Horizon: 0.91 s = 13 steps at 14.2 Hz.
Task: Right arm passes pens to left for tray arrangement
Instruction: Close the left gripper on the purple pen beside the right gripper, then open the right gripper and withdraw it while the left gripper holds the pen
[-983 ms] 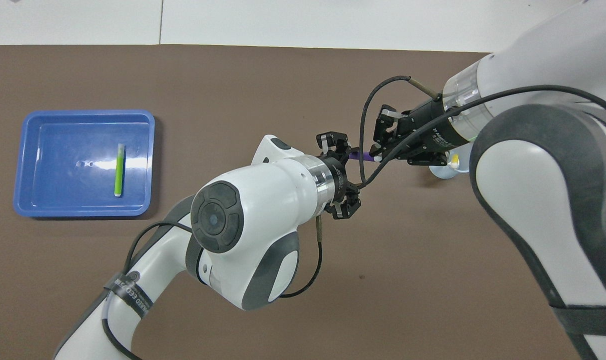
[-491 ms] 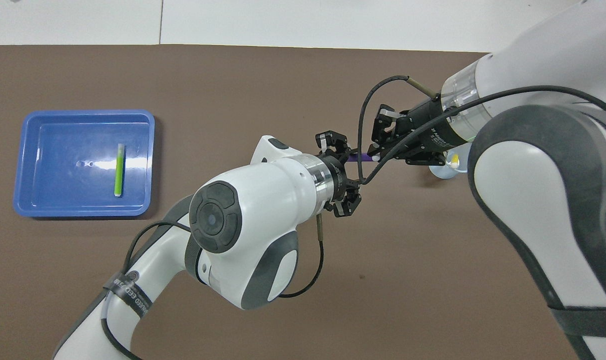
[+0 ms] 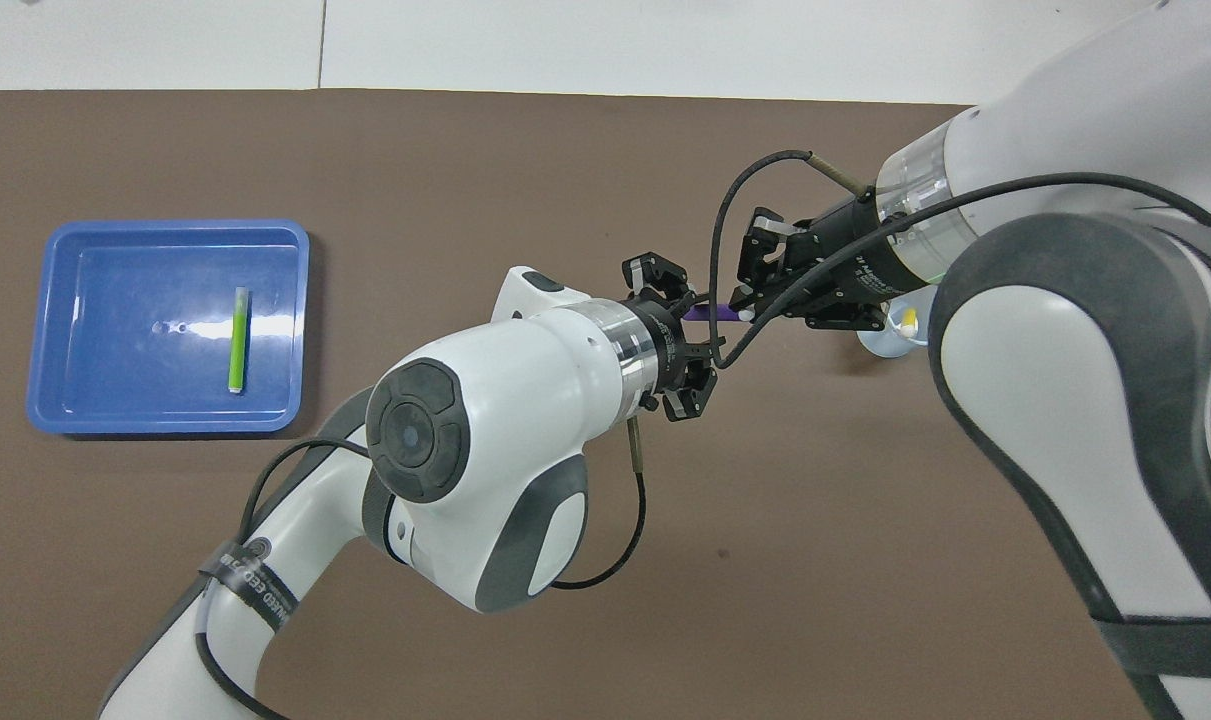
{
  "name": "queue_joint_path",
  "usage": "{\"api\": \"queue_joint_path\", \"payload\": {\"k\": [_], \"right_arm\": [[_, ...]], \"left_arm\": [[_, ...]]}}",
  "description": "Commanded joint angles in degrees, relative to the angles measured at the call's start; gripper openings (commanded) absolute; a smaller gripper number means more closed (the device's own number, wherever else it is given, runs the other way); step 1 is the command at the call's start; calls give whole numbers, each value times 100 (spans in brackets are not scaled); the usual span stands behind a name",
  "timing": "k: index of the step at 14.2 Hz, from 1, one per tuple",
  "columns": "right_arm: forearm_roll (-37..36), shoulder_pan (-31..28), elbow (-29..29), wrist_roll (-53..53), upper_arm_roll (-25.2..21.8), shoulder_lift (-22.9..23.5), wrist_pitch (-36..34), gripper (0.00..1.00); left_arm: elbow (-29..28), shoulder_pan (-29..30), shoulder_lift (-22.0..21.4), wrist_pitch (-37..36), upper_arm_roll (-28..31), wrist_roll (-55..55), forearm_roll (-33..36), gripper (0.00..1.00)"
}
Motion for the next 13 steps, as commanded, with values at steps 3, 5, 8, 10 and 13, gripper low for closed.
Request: {"api": "queue_joint_path", "payload": {"k": [3,5,8,10,13], "right_arm": [[172,-14,-35,128,15,-2,134,5],[172,30,-35,128,15,-2,143,6],[163,39,-35,128,6,-2,152,13],[163,39,-35,128,15,-2,152,14],[163,39,-35,128,6,-2,152,14]], "left_arm": [[-130,-15,-89,99,16,-64,-15,25],[-130,-15,-89,99,25,-46,-6,19],[-121,-6,-89,98,16,-29,169,0],[-52,-6,-71,99,16,-2,353,0],[1,3,-54,90,16,138,398,0]]}}
